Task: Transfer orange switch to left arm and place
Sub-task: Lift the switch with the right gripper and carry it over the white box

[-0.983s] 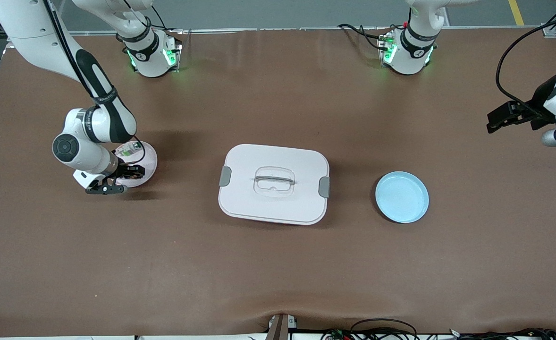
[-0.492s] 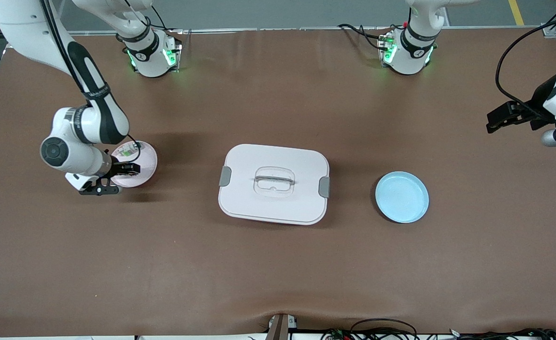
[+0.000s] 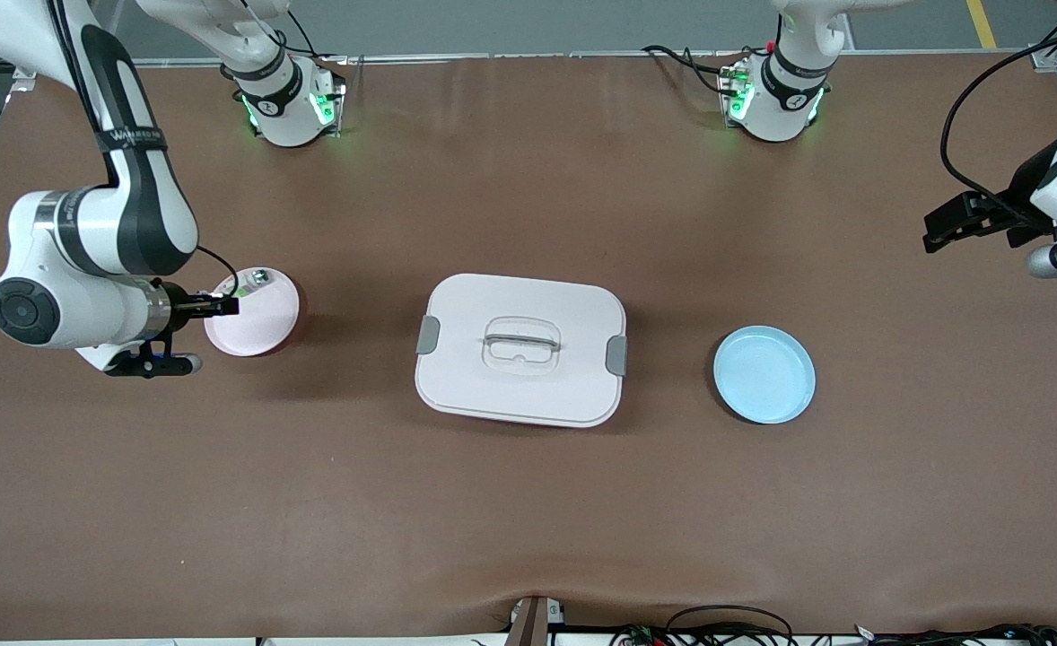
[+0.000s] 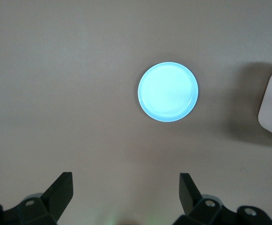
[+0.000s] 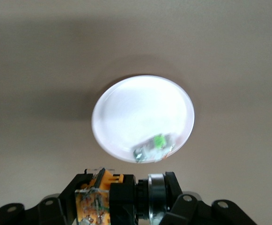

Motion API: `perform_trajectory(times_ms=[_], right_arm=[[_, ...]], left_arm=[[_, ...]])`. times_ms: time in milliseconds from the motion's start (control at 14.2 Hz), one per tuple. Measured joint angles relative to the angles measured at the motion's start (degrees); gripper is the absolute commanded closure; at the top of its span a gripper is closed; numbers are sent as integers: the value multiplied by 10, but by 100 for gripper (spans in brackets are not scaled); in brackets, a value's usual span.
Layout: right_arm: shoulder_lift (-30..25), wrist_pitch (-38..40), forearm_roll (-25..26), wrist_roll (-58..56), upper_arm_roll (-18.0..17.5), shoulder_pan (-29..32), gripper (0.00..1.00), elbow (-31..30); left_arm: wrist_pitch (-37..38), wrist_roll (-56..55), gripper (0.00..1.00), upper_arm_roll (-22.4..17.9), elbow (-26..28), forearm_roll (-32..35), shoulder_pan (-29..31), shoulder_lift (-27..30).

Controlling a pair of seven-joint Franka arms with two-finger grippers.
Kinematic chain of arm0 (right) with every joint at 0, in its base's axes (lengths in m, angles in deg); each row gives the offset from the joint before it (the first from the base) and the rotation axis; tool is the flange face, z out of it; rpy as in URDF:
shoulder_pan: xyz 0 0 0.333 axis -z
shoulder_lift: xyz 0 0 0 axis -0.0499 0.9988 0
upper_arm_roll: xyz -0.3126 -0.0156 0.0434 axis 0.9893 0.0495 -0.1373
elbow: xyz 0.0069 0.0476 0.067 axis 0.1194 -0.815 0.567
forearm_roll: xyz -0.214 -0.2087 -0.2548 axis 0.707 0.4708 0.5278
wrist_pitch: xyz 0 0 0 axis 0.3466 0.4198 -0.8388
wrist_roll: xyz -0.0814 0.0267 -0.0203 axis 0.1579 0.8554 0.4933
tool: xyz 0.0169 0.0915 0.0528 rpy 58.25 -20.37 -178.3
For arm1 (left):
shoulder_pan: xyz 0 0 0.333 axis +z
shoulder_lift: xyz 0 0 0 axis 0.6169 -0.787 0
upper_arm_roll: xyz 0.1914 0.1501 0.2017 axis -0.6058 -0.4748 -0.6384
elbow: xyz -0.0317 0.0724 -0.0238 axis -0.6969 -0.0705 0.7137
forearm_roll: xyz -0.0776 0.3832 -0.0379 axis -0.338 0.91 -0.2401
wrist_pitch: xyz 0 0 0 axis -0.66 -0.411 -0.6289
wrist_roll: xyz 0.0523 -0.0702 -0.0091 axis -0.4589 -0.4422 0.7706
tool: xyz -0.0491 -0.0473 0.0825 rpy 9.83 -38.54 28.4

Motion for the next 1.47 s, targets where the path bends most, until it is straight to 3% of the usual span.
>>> perform_trajectory(times_ms=[140,351,702,983,1475], right_arm=[[0,64,-9,71,-3,-38,81,51],[0,133,-81,188,-4,-88,81,118],[1,144,-209,401,-5,-169,81,174],[3,98,-324,518,-5,-207,81,201],[21,-74,-478,649,-5,-241,81,206]], left_arm=[[0,0,0,0,0,0,0,0],[0,0,0,0,-1,0,0,0],[0,0,0,1,-2,0,-2,0],[0,0,0,3,-2,0,-2,0],[0,0,0,5,-2,0,-3,0]])
